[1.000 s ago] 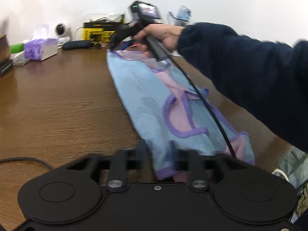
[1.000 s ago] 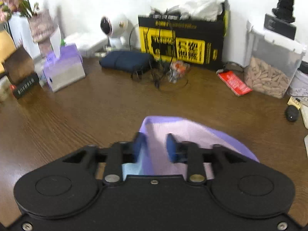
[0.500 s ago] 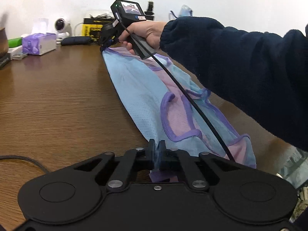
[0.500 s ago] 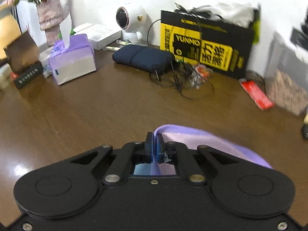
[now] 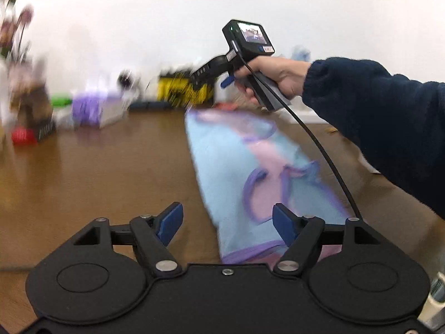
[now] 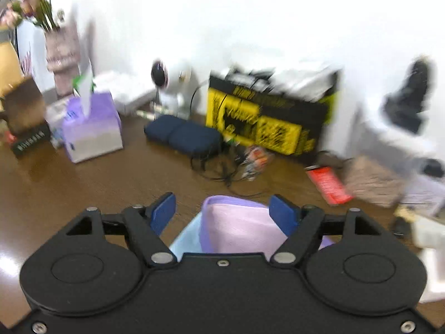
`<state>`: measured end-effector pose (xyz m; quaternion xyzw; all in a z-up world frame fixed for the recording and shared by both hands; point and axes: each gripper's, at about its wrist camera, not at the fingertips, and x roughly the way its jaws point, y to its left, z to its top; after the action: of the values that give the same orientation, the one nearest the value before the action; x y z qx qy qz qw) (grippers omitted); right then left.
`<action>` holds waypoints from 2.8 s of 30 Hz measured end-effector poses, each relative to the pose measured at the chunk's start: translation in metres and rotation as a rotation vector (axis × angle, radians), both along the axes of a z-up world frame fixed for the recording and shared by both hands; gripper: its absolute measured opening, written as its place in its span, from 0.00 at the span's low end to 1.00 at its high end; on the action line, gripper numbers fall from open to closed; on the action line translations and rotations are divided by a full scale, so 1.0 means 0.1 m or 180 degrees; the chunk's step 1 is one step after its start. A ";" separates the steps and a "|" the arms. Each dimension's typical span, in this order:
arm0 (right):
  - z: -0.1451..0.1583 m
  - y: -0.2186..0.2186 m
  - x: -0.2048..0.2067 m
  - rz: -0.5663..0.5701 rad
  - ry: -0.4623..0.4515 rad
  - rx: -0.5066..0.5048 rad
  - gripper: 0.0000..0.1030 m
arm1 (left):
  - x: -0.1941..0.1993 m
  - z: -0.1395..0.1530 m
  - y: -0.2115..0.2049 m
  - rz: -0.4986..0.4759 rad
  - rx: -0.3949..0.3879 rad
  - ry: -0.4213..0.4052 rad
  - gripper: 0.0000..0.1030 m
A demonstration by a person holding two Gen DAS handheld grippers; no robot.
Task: Fold clothes
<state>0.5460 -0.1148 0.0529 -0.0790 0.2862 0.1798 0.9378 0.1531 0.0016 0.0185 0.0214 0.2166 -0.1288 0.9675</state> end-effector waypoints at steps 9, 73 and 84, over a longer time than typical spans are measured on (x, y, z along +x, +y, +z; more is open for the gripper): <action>0.62 -1.05 -1.06 -0.0295 -0.0021 0.0124 0.77 | -0.19 -0.04 -0.78 -0.0826 0.0146 0.0104 0.68; -0.32 -0.49 -2.03 0.0469 0.0164 0.0004 0.67 | -0.10 -0.14 -0.09 -0.0517 -0.0380 0.0252 0.57; -0.57 -0.59 -3.83 0.1795 -0.0319 -0.0181 0.72 | 0.12 -0.35 0.08 -0.1360 0.0407 -0.0004 0.58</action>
<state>0.1625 -0.1734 -0.0038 -0.1905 0.2111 0.4213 0.8612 0.1646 0.0091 -0.0166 0.1281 0.2143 -0.3168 0.9150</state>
